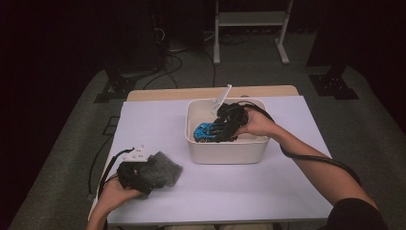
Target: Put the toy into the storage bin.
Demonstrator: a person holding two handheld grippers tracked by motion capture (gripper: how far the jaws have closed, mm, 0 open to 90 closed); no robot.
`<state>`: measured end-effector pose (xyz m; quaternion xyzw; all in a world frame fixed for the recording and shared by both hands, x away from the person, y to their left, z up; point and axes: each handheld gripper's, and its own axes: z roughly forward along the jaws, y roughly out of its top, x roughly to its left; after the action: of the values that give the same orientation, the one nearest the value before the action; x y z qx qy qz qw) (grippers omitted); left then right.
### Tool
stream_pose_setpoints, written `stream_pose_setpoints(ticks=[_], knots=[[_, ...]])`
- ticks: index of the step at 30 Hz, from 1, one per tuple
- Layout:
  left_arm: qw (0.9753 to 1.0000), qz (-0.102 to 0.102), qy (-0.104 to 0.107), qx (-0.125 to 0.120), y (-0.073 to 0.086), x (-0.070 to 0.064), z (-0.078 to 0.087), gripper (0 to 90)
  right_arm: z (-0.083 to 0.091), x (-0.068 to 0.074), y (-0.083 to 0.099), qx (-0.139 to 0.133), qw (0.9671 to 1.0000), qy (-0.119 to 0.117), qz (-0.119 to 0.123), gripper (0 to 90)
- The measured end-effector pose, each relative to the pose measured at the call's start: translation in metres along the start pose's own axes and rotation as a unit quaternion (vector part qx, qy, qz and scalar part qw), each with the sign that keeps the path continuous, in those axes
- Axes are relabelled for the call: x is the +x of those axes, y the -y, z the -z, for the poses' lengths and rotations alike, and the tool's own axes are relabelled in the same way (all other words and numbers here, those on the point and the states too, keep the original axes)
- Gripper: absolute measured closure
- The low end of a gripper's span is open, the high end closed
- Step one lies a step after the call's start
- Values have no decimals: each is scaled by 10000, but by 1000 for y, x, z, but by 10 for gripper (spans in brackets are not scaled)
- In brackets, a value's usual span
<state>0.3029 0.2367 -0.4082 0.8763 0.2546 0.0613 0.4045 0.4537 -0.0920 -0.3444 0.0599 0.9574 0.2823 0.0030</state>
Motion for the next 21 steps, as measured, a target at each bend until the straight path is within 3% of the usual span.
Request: stream_pose_setpoints(ticks=[21], knots=[[10000,11,-9,-21,2,1,3,64,-13,-2,-5,337,9993,-126,-35,252]])
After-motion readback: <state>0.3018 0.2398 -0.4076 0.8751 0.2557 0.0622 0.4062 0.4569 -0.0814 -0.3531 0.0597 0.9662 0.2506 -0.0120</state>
